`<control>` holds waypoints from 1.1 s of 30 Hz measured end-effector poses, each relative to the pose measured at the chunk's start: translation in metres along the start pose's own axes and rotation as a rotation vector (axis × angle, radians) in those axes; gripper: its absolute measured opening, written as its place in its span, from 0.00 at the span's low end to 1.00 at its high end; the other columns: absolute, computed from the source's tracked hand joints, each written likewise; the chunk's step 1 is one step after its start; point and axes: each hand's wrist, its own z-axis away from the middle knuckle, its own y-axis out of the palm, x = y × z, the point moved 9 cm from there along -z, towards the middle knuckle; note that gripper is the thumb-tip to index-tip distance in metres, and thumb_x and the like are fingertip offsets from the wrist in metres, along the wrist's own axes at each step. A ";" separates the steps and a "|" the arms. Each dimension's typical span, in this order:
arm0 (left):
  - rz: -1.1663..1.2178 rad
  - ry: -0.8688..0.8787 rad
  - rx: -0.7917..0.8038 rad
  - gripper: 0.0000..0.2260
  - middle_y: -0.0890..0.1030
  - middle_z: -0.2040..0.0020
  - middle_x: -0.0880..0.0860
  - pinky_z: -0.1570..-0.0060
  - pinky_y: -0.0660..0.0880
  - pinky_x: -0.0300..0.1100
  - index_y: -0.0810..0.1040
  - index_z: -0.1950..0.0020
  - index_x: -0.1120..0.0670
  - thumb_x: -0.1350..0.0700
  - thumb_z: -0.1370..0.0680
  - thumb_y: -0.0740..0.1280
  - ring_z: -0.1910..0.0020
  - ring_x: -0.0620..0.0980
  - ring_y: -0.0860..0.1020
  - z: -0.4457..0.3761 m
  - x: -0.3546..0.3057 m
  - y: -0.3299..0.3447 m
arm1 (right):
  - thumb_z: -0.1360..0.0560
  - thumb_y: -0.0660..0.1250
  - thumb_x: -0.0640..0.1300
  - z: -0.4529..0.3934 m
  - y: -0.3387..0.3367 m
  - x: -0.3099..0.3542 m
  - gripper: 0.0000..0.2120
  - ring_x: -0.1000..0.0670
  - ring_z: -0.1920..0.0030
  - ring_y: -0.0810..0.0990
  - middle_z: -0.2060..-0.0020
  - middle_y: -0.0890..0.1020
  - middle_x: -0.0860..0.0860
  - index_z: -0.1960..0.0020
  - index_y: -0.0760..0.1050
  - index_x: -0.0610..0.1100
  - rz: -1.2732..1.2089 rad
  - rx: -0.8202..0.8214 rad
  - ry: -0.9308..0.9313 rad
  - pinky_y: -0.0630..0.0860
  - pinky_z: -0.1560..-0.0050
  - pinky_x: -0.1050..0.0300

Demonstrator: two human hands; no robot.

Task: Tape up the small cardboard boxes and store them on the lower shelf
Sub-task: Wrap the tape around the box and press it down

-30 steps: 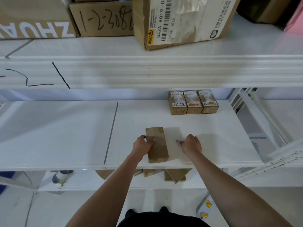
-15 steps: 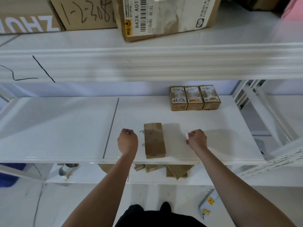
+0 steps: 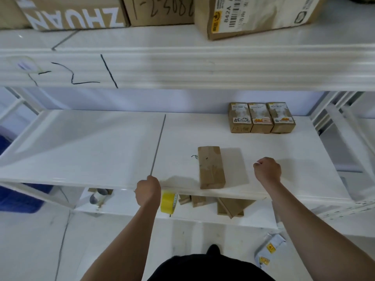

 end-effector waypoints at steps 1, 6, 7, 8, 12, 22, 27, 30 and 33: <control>-0.017 -0.041 0.086 0.10 0.80 0.50 0.60 0.50 0.72 0.46 0.76 0.52 0.59 0.55 0.20 0.58 0.48 0.63 0.80 -0.004 0.013 0.004 | 0.20 0.63 0.38 0.001 -0.001 -0.001 0.11 0.36 0.46 0.81 0.50 0.84 0.37 0.48 0.83 0.35 0.028 -0.003 0.009 0.76 0.52 0.52; 0.050 -0.246 0.644 0.03 0.77 0.57 0.54 0.60 0.72 0.43 0.74 0.52 0.56 0.57 0.21 0.65 0.63 0.51 0.74 0.010 0.055 0.037 | 0.18 0.64 0.44 0.022 -0.009 -0.008 0.16 0.34 0.40 0.76 0.41 0.77 0.34 0.39 0.77 0.33 0.173 -0.112 0.154 0.73 0.40 0.43; -0.011 -0.225 0.678 0.03 0.77 0.54 0.53 0.57 0.73 0.44 0.75 0.52 0.56 0.56 0.21 0.66 0.60 0.51 0.75 0.012 0.055 0.037 | 0.19 0.64 0.42 0.032 -0.015 -0.002 0.15 0.33 0.41 0.75 0.41 0.76 0.33 0.39 0.75 0.32 0.153 -0.196 0.160 0.71 0.40 0.42; -0.067 -0.197 0.694 0.06 0.77 0.49 0.54 0.53 0.73 0.45 0.75 0.48 0.55 0.56 0.22 0.68 0.55 0.52 0.75 0.011 0.054 0.037 | 0.20 0.64 0.40 0.042 -0.020 0.008 0.14 0.32 0.42 0.75 0.41 0.75 0.33 0.38 0.74 0.33 0.122 -0.285 0.134 0.70 0.40 0.41; -0.207 -0.113 0.734 0.29 0.67 0.25 0.57 0.31 0.68 0.50 0.65 0.23 0.57 0.51 0.21 0.70 0.27 0.58 0.68 0.009 0.051 0.046 | 0.23 0.64 0.35 0.099 -0.015 0.073 0.10 0.38 0.49 0.78 0.47 0.77 0.39 0.42 0.73 0.37 -0.092 -0.407 -0.133 0.71 0.44 0.45; -0.122 0.033 0.756 0.20 0.80 0.40 0.57 0.43 0.73 0.49 0.74 0.33 0.60 0.57 0.22 0.73 0.42 0.56 0.79 0.003 0.052 0.051 | 0.23 0.65 0.34 0.205 0.107 0.141 0.06 0.54 0.60 0.78 0.63 0.80 0.55 0.55 0.78 0.41 -0.370 0.224 -0.237 0.71 0.63 0.69; -0.026 -0.102 0.904 0.15 0.80 0.52 0.54 0.63 0.75 0.39 0.74 0.36 0.51 0.58 0.22 0.70 0.59 0.50 0.79 0.013 0.064 0.041 | 0.20 0.61 0.41 0.200 0.158 0.117 0.10 0.48 0.58 0.81 0.57 0.82 0.49 0.52 0.80 0.42 -0.312 0.447 0.070 0.81 0.56 0.54; -0.005 -0.107 0.962 0.10 0.78 0.45 0.57 0.44 0.78 0.50 0.76 0.40 0.50 0.57 0.21 0.67 0.50 0.56 0.78 0.017 0.063 0.036 | 0.20 0.64 0.44 0.200 0.183 0.104 0.12 0.46 0.53 0.81 0.54 0.82 0.46 0.43 0.80 0.39 -0.440 0.532 0.304 0.82 0.47 0.49; 0.011 -0.118 1.010 0.08 0.77 0.45 0.60 0.37 0.75 0.57 0.76 0.43 0.54 0.57 0.21 0.66 0.48 0.59 0.77 0.020 0.058 0.032 | 0.20 0.67 0.54 0.204 0.203 0.104 0.18 0.43 0.43 0.81 0.44 0.82 0.44 0.39 0.78 0.40 -0.537 0.614 0.412 0.80 0.45 0.50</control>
